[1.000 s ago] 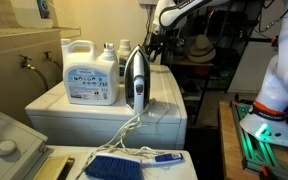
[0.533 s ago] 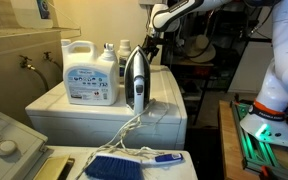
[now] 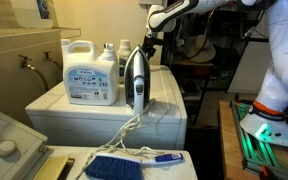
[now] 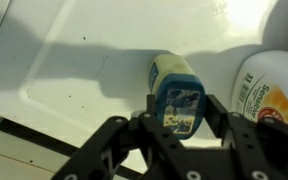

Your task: Put the blue lid on the small container on the right.

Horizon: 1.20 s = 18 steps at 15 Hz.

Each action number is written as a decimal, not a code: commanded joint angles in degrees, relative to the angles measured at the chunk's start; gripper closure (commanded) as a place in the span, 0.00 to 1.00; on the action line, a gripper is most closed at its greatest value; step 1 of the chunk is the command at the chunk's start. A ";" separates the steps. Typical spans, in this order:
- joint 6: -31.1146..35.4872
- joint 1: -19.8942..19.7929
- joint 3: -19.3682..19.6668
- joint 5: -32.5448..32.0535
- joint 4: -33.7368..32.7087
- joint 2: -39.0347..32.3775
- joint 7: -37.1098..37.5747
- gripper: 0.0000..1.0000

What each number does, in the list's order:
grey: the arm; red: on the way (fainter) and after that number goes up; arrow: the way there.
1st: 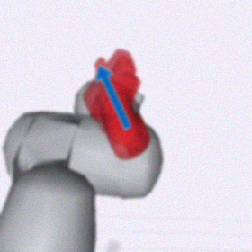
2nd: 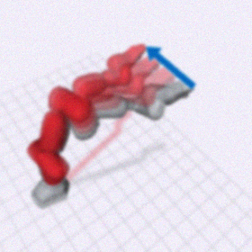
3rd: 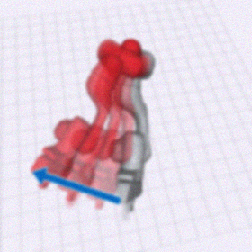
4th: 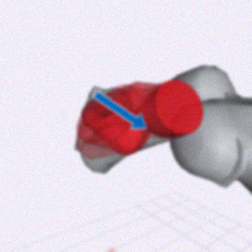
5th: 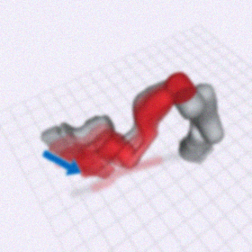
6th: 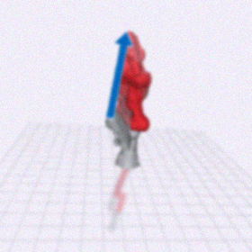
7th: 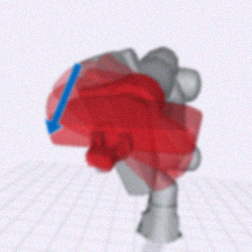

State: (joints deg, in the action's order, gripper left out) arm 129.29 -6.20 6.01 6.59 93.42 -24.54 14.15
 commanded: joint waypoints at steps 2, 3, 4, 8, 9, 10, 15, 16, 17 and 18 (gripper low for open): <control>-2.73 -0.05 0.51 -1.02 -2.71 -2.52 -0.37 0.74; -3.00 0.00 0.55 -1.17 -3.03 -2.73 -0.29 0.74; -3.41 -0.01 0.54 -1.24 -3.42 -2.94 -0.31 0.74; -4.19 0.08 0.60 -1.54 -4.32 -3.36 -0.12 0.24; -4.68 0.11 0.57 -1.56 -4.50 -3.32 -0.07 0.19; -4.84 0.10 0.47 -1.49 -4.38 -3.06 -0.25 0.10; -3.75 0.61 0.53 -1.54 -1.61 1.16 0.04 0.00; -3.60 1.09 1.09 -2.39 -0.68 2.49 1.38 0.00; -2.55 0.89 0.90 -2.06 0.93 4.42 0.60 0.00; -3.21 0.67 0.76 -1.71 1.87 6.05 0.16 0.00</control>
State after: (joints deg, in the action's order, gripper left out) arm 126.16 -5.61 6.30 5.42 90.30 -24.29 14.41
